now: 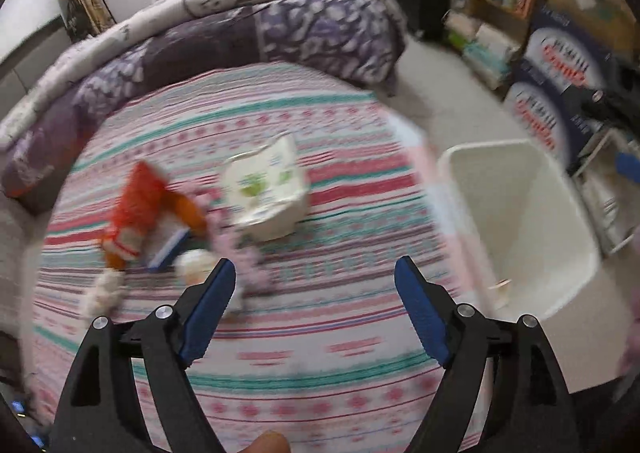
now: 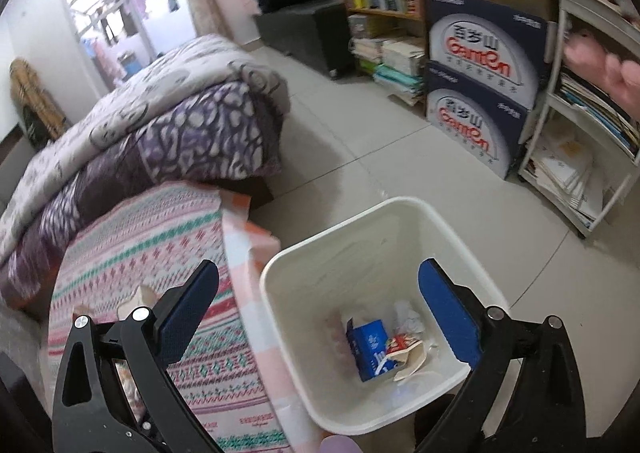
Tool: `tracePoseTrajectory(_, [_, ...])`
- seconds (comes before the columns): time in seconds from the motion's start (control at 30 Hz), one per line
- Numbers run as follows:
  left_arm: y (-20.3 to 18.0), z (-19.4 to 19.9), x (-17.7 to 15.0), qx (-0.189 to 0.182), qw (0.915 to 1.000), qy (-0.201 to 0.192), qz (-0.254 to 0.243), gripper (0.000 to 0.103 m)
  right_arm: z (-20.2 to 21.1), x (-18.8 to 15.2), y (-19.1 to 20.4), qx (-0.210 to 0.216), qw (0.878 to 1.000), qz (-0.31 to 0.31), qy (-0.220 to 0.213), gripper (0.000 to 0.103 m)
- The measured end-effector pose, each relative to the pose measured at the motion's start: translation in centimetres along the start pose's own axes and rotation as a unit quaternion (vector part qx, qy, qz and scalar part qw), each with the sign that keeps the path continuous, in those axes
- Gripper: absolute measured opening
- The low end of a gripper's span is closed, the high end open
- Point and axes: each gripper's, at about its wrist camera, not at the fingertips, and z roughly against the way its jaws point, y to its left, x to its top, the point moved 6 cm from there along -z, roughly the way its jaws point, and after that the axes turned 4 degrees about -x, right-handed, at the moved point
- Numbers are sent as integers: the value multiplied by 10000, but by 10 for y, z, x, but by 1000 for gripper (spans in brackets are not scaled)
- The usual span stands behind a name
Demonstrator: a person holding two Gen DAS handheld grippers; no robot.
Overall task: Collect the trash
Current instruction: 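Grasp the white tissue bundle with the left gripper while the right grasps the white cup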
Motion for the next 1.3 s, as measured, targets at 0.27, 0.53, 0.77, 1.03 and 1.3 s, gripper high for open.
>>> tracePoseTrajectory(0.27, [87,-18,-33,756,9926,897,-329,80,-12,-24,55,205,9965,717,388,96])
tracePoseTrajectory(0.53, [192,-40,-58,1095,9853,1294,211,80,-36,-53,103,683,9870,938,1117,96])
tracePoseTrajectory(0.77, [228,-68,-70,1108,9823,1475,311,80,-71,-69,154,1091,9690,1151,1895,96])
tracePoseTrajectory(1.03, [234,-68,-69,535,9869,1396,609,52,-106,-82,183,1559,9551,913,2349,95])
tracePoseTrajectory(1.3, [227,-54,-67,505,9860,1281,939,50,-113,-93,202,2022,9433,549,2575,28])
